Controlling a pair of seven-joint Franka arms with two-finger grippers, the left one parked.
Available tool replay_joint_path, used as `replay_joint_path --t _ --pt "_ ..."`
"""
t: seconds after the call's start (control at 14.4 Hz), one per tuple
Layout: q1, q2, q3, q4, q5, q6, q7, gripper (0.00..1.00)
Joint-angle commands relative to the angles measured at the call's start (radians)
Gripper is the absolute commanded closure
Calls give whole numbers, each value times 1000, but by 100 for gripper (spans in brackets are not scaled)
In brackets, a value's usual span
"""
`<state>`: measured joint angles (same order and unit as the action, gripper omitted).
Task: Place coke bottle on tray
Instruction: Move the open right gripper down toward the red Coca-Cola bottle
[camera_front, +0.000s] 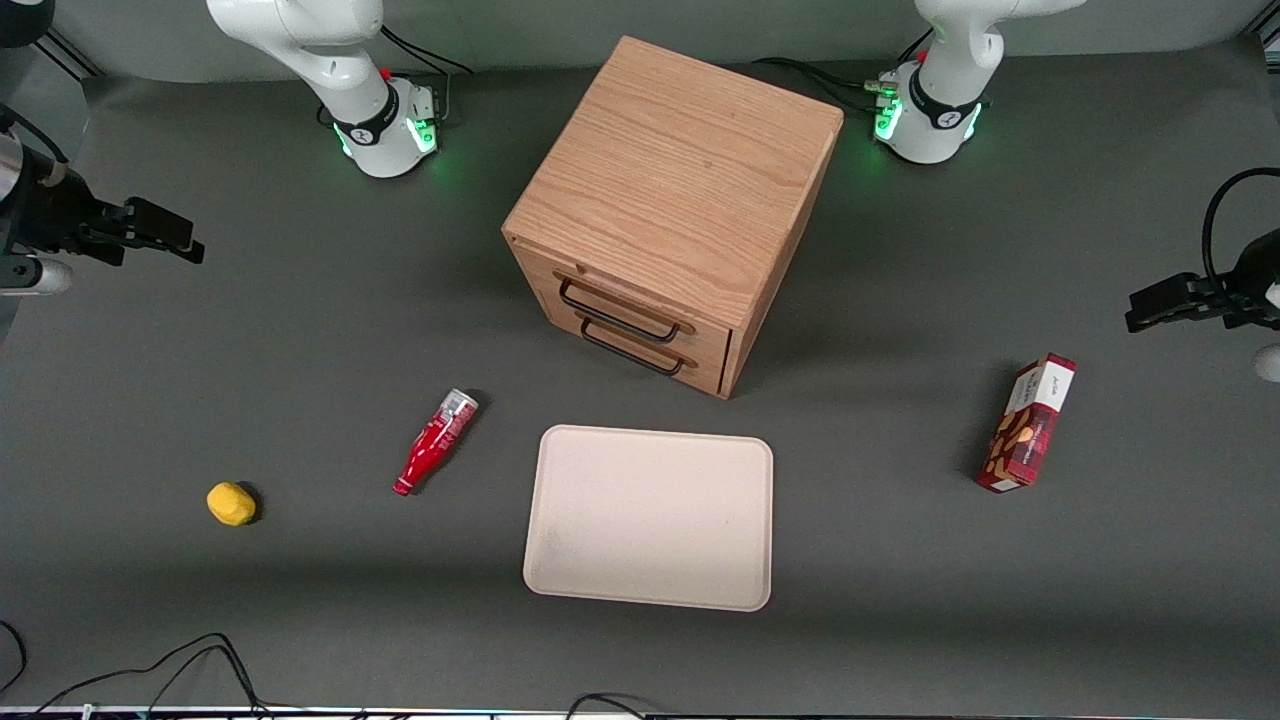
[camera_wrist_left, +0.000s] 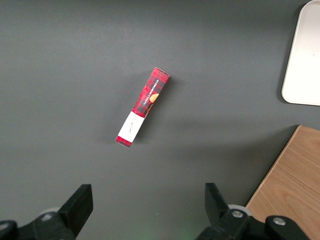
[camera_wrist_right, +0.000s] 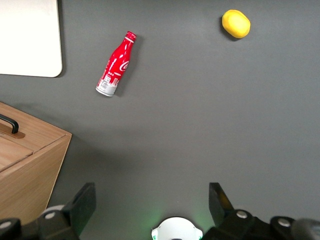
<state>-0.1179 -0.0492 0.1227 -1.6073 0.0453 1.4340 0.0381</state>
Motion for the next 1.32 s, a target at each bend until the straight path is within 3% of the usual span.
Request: replay_joint_path --t 0.0,0.42,0.55,0.76,1.25 --pt "-65 38 58 47 13 -18 -21 0" --pt "-55 133 77 66 -2 5 42 0" --pt "-55 146 104 -32 -51 115 49 0" --pt "-54 155 115 -152 -50 305 129 0" --pt "-52 256 244 -396 -61 774 440 0"
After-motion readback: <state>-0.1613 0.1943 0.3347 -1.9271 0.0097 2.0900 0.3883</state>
